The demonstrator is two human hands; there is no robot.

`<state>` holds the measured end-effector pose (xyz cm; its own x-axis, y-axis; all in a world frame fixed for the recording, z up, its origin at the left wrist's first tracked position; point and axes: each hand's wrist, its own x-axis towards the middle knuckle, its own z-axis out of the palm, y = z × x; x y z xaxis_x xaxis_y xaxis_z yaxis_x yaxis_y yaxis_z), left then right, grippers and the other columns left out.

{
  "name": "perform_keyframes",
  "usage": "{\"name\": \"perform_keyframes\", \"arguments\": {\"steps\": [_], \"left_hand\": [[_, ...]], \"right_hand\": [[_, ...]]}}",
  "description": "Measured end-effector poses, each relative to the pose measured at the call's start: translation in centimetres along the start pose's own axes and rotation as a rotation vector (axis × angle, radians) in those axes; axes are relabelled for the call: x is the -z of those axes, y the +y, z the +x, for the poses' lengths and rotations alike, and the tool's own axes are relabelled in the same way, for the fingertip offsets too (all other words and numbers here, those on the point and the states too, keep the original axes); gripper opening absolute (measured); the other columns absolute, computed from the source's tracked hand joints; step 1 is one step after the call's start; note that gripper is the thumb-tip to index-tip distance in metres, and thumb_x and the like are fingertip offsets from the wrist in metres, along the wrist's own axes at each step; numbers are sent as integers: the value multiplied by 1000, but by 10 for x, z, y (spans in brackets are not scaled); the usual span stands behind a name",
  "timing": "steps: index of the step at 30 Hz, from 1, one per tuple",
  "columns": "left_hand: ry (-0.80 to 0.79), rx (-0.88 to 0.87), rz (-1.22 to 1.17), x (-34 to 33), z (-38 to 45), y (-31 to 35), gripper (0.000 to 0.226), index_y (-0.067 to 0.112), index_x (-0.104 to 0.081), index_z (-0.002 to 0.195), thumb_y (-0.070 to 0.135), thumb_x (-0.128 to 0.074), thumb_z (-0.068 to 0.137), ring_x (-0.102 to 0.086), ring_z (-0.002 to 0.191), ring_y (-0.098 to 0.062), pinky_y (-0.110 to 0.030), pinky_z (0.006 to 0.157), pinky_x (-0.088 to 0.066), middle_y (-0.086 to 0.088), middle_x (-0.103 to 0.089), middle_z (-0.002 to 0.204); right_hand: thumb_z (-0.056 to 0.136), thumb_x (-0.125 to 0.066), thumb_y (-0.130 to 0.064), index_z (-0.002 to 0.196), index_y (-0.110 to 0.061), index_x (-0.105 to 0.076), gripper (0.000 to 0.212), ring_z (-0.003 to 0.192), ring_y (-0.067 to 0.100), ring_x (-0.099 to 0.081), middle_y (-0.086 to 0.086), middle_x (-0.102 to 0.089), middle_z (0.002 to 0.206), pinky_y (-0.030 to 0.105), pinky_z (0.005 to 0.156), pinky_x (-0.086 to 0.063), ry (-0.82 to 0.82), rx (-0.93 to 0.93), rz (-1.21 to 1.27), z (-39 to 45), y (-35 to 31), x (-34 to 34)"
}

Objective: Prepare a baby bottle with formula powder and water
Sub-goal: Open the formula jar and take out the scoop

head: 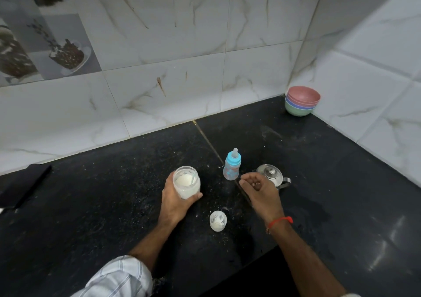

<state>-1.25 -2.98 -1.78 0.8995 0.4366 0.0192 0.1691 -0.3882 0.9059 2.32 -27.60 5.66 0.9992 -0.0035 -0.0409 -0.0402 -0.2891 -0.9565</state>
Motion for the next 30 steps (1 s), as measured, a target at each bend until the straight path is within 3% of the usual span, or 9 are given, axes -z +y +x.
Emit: {"name": "perform_keyframes", "arguments": {"steps": [3,6,9,15,20,25,30], "left_hand": [[-8,10,-18,-3,2,0,105,27,-41,146,29,-102,61,-53,128,-12,-38,113,-45,9,-55,140],[-12,38,-8,-4,3,-1,116,18,-33,156,28,-102,63,-49,139,-18,-42,120,-40,1,-51,151],[-48,95,-7,-3,1,2,139,17,-9,166,31,-102,63,-38,151,-25,-46,126,-31,-6,-38,165],[-16,61,145,-4,-10,6,160,23,12,164,56,-100,54,-12,161,-23,-60,126,-14,1,-1,176],[52,-79,201,-9,-23,12,155,32,11,164,75,-88,53,-2,161,-22,-56,125,-10,8,10,174],[97,-202,276,-13,-31,19,138,36,3,164,67,-88,65,-12,156,-26,-57,121,-17,10,4,172],[114,-234,316,-16,-36,24,124,39,-2,162,58,-88,73,-16,154,-31,-63,117,-22,6,-2,171]], "right_hand": [[94,-77,-10,99,-20,-74,12,74,-6,-62,-6,-69,85,6,71,-48,15,25,-33,11,-2,8],[92,-78,-11,98,-23,-74,14,71,-7,-60,-8,-67,84,9,71,-48,25,31,-41,18,0,9],[92,-78,-13,100,-26,-73,16,82,6,-63,-8,-68,88,21,79,-51,19,24,-84,24,4,10],[91,-77,-6,105,-28,-68,28,97,8,-60,-4,-59,112,20,92,-48,81,159,-317,34,4,17],[90,-79,-13,123,-14,-71,34,114,30,-51,10,-54,125,43,98,-48,198,326,-657,35,3,28],[89,-76,-52,150,-29,-47,72,137,35,-35,8,-34,154,51,113,-34,69,65,-946,43,4,40],[88,-72,-62,160,-32,-31,88,146,39,-34,9,-26,164,59,119,-29,-81,-54,-995,50,15,46]]}}
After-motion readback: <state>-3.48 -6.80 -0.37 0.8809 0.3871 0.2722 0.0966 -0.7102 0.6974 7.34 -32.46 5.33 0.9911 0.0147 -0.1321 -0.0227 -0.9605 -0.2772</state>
